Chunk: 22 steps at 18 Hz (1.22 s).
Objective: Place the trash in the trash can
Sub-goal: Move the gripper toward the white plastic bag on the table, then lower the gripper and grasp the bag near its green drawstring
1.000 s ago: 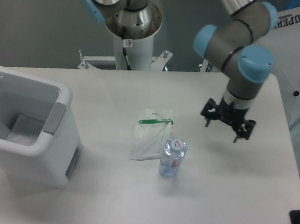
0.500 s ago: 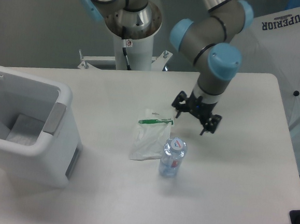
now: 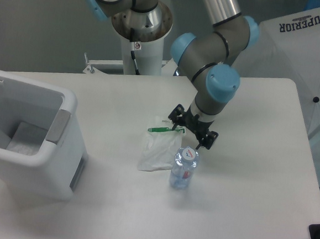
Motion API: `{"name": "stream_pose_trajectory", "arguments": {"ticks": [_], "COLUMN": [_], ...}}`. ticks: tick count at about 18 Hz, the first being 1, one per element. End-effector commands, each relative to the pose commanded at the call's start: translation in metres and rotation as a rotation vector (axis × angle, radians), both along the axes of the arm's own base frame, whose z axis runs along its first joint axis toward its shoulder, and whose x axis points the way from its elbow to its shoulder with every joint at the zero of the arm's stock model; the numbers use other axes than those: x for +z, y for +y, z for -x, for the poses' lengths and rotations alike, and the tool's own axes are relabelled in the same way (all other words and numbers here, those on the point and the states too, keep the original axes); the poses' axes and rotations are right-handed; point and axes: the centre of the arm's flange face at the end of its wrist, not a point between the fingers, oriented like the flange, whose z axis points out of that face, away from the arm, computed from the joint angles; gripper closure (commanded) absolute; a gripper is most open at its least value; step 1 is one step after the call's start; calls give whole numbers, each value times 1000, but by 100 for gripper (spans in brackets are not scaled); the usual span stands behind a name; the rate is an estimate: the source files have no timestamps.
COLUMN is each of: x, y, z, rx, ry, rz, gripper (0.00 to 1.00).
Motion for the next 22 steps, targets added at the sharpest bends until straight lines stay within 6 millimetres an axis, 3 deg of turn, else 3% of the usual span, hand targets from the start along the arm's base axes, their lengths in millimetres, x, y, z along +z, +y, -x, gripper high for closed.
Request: {"name": "stream_pose_trajectory", "arguments": {"ticks": [6, 7, 9, 10, 11, 22], "x": [-4, -4, -2, -2, -2, 18], "y": [12, 14, 15, 15, 14, 5], "z": [-23, -26, -26, -26, -27, -19], "rx": [-37, -43, -46, -44, -44, -63], "ry": [-10, -11, -10, -13, -13, 33], "rz": [12, 13, 9, 9, 9, 17], "gripper": [0, 13, 49, 78, 100, 100]}}
